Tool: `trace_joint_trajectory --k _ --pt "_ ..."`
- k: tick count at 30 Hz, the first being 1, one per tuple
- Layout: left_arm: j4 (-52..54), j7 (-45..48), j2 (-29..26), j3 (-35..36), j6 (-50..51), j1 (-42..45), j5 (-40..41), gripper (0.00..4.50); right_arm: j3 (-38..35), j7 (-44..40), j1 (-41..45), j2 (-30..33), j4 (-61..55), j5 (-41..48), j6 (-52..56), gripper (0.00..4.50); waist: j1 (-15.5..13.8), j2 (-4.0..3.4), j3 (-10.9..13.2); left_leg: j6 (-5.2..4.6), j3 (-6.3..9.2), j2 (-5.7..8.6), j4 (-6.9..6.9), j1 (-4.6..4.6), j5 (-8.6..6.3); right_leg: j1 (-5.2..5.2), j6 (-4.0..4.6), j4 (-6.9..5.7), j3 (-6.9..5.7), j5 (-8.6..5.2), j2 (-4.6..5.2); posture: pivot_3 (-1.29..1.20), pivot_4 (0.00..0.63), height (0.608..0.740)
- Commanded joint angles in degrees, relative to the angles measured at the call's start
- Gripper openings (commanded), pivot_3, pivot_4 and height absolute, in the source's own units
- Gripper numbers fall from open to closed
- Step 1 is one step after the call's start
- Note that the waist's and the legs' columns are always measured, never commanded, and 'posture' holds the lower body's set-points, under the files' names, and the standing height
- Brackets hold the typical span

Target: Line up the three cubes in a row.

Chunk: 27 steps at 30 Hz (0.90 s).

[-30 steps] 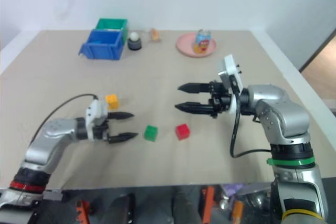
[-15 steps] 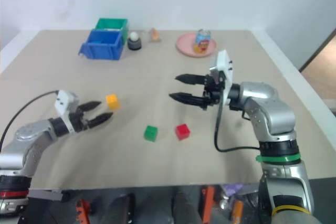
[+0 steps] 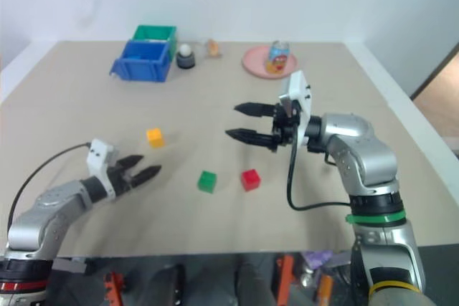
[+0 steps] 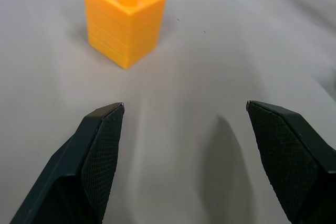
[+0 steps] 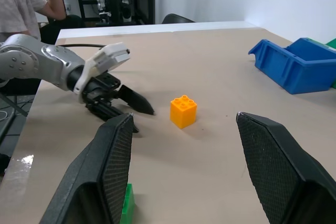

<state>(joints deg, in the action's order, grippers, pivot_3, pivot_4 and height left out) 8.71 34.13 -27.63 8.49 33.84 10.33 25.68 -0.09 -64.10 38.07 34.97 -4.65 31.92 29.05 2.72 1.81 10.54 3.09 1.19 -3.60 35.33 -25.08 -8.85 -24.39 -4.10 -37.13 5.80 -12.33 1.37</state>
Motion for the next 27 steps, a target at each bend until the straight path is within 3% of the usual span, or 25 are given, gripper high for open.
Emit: trace_joint_trajectory --k 1,24,27 --pt "-1.16 -2.77 0.26 -0.01 -0.77 2.4 -2.05 3.86 -1.29 -0.61 0.03 0.59 -1.93 1.35 -0.11 3.19 0.01 0.0 0.0 0.0 0.0 0.0 0.0 0.0 0.0 0.0 0.0 0.0 0.0 0.0 0.0 0.0 0.15 0.74" --pt "-28.9 2.43 1.06 -5.87 -14.84 19.88 -12.17 3.86 -1.69 0.37 -0.32 1.13 -1.85 0.78 -0.77 3.19 -0.08 0.0 0.0 0.0 0.0 0.01 -0.01 -0.01 0.01 0.02 -0.05 0.0 0.0 0.03 -0.01 0.0 0.15 0.74" --pt "-29.84 3.56 1.12 -5.8 -16.27 20.03 -12.5 3.09 -1.78 0.46 -0.39 1.37 -1.94 0.8 -0.77 3.19 -0.07 0.0 0.0 0.0 0.0 0.01 -0.01 0.0 0.01 0.03 -0.06 0.0 0.0 0.04 -0.01 0.0 0.15 0.74"
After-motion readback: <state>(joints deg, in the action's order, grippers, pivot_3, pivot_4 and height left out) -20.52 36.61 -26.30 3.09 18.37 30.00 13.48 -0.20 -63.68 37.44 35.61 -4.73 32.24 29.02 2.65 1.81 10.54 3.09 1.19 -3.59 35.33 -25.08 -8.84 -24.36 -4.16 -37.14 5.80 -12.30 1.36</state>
